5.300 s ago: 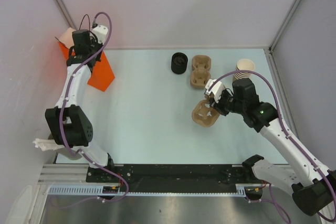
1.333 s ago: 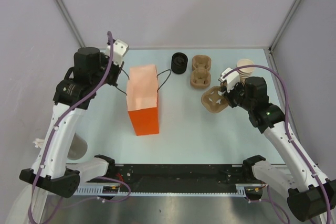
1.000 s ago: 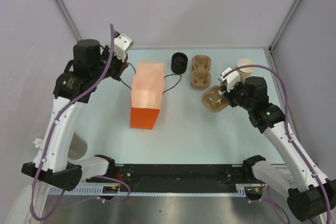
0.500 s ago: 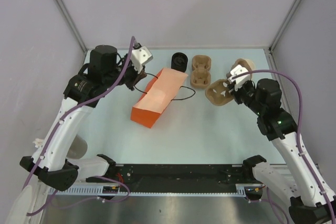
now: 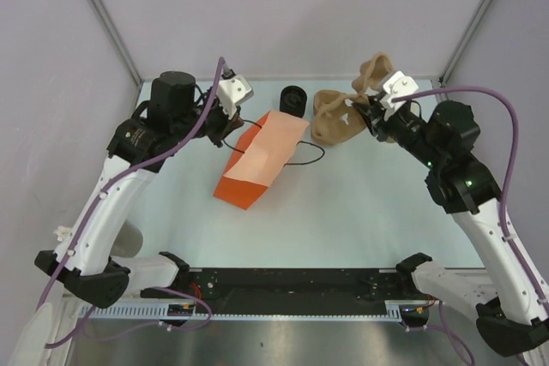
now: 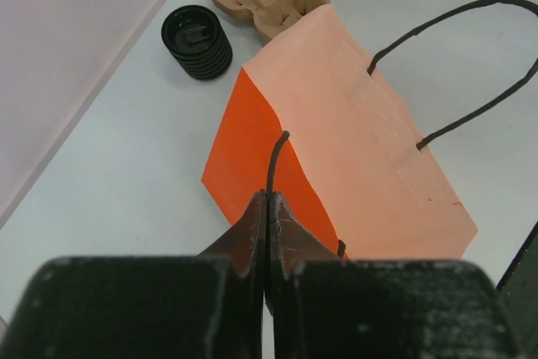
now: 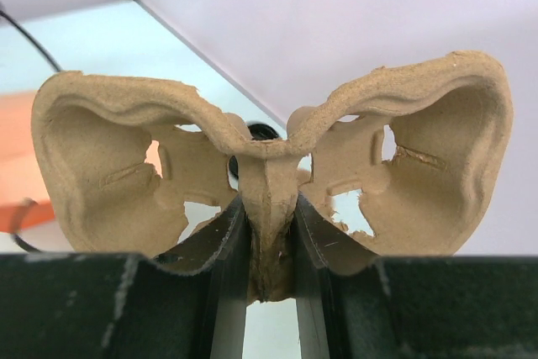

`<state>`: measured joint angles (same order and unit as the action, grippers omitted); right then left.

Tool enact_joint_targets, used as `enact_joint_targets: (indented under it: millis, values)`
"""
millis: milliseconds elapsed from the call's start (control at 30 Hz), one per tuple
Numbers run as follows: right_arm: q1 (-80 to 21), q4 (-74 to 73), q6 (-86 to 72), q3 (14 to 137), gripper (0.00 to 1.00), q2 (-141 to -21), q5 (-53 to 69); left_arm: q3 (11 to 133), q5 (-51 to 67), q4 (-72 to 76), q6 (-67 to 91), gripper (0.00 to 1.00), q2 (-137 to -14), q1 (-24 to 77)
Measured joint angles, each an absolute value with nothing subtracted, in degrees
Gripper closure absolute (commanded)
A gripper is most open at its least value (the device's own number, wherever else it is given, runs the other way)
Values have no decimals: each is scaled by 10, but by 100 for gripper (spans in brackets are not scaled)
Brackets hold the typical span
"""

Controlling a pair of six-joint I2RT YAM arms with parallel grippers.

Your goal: Pack the takeout coffee

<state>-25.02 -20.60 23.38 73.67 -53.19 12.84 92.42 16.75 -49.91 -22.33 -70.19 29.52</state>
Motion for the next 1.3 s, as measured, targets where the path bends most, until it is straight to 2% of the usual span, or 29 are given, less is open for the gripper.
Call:
enact_joint_targets:
  millis: [433, 800, 1300]
  values:
    - [-331, -208, 185, 826, 71, -633, 186, 1046, 252, -538, -212, 100, -743, 295]
    - [-338, -232, 127, 862, 71, -630, 285, 1053, 308, -548, -192, 100, -753, 295]
    - [-339, -197, -6, 845, 72, -661, 418, 1056, 300, -527, -136, 100, -822, 296]
